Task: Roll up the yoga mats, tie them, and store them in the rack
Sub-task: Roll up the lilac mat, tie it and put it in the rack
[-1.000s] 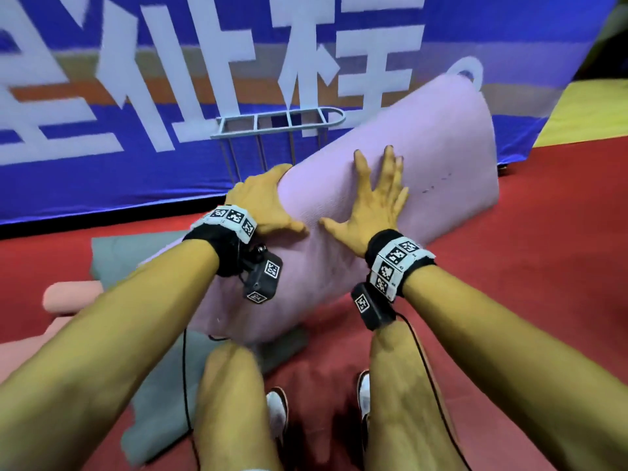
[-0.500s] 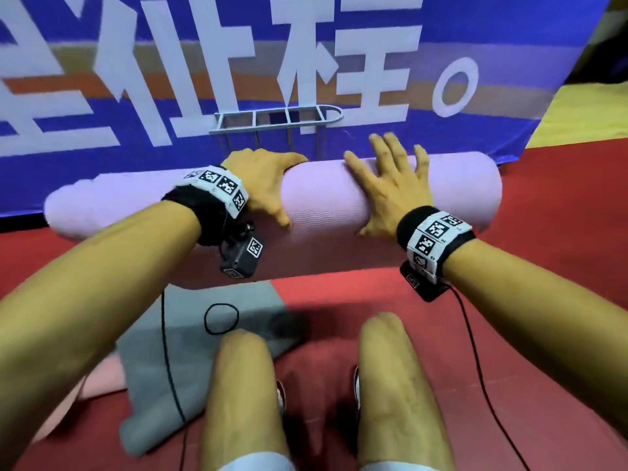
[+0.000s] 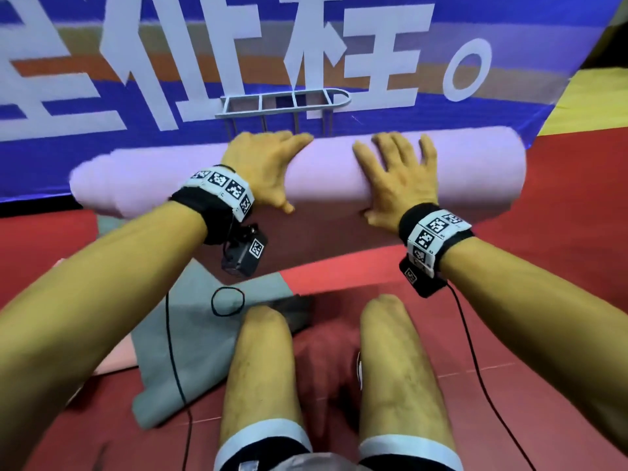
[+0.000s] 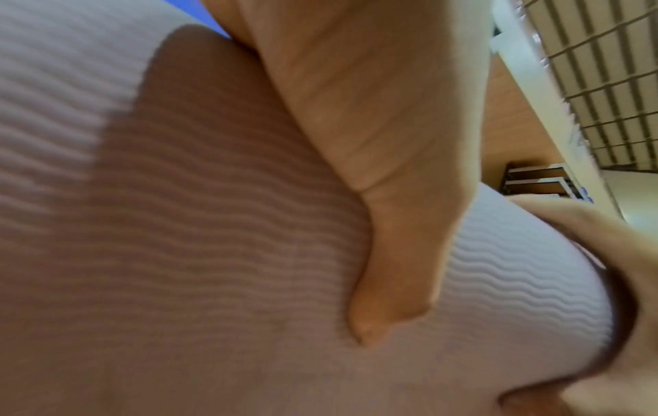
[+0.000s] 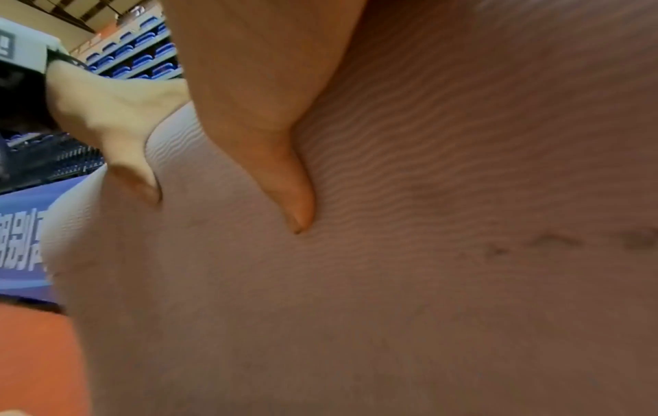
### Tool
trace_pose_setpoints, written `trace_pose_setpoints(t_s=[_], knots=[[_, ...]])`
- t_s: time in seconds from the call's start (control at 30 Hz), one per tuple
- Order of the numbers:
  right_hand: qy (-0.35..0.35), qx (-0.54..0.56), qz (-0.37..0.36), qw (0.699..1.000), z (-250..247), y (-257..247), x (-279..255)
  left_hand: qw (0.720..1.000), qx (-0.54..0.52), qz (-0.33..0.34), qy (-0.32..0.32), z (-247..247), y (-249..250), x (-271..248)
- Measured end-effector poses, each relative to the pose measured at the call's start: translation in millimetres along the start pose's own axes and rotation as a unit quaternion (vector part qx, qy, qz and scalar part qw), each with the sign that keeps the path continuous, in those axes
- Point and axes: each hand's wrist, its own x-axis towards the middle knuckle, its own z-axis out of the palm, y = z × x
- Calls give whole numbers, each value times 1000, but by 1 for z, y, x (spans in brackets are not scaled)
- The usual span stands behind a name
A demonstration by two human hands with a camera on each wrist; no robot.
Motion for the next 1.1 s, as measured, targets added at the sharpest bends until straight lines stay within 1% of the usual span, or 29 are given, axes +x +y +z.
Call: trace_pose_setpoints(t_s=[0.07,0.13,0.23,0.3,0.4,0.47,0.53,0.6,0.63,0.67,0.73,0.8,1.0,1.1], knots=[[50,2,23,998,-6,8,5,998,29,15,55,-11,0,7],[70,2,43,997,-12,16,7,996,44,15,80,-21,5,12],[69,-1,50,996,-14,22,4,996,41,9,73,-25,13,16],[41,-2,35,999,-12,24,-2,999,30,9,38,-19,18,14],[-36,-4,-6,999,-7,25,-16,999,-29,-13,-36,-2,29,1],[-110,2,-44,993,-3,23,-29,989,-100,-29,-109,18,39,-15],[-221,16,-78,972,-1,15,-46,961,-190,-28,-198,48,51,-38],[-321,26,-105,941,4,2,-69,926,-261,-26,-271,82,64,-67],[-346,30,-118,930,7,-4,-82,916,-274,-26,-292,97,73,-82],[-359,33,-129,924,12,-10,-96,913,-271,-27,-302,110,81,-95],[-364,36,-134,921,22,-16,-119,929,-238,-14,-282,124,96,-110],[-356,34,-128,925,28,-14,-130,941,-215,1,-260,127,103,-109],[-340,54,-117,931,35,-11,-138,948,-196,7,-250,128,103,-105],[-369,77,-109,920,35,-7,-135,938,-219,0,-270,126,104,-97]])
